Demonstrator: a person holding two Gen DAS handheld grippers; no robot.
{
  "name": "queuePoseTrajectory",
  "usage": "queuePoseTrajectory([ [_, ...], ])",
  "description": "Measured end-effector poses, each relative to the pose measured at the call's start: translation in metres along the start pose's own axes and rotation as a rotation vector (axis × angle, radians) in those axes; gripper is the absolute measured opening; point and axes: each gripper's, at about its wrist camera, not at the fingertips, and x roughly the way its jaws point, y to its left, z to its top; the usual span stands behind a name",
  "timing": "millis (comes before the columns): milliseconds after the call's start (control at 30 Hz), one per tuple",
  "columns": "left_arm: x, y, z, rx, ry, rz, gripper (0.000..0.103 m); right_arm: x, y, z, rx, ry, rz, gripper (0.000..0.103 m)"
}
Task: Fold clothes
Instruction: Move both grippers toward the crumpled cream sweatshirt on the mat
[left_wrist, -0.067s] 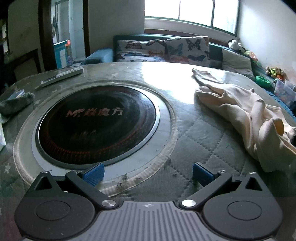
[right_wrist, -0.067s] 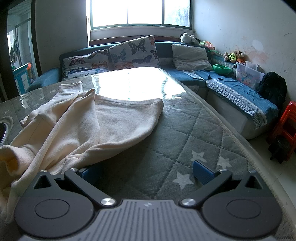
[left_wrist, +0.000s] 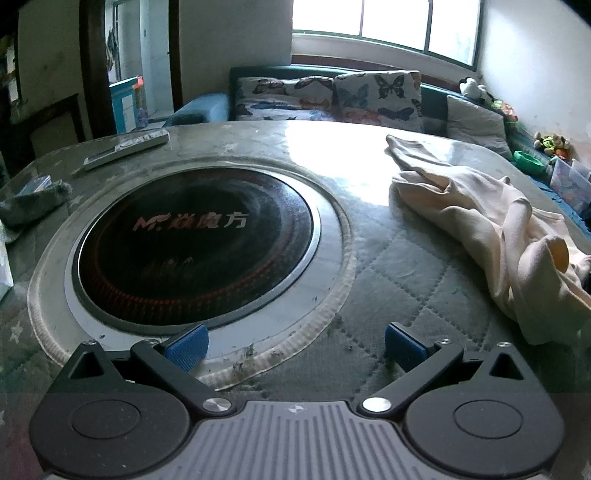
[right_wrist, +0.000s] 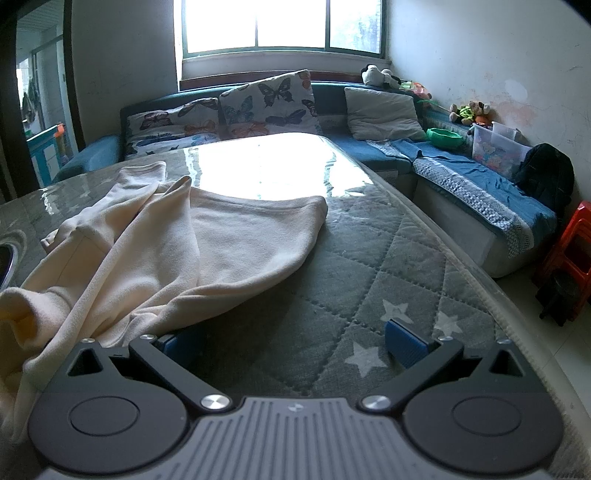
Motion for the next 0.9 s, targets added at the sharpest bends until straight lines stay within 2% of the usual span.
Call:
queuePoseTrajectory([
  [200, 0.001, 0.003, -0.005, 0.013, 0.005, -0.021, 0.103, -0.014, -0.039, -0.01, -0.03, -0.001, 0.036, 0.103],
  [333, -0.005, -0.002, 0.0, 0.006, 0.042, 0.004, 0.103, -0.035, -0.05, -0.017, -0.078, -0.03, 0.029, 0.103],
  [433, -0.001, -0.015, 0.008, 0.0, 0.07, 0.027, 0.103, -0.052, -0.052, -0.022, -0.09, -0.056, 0.035, 0.103],
  [900, -0.016, -0.037, 0.006, 0.007, 0.117, 0.01, 0.103, -0.105, -0.051, -0.037, -0.049, -0.106, 0.151, 0.103],
])
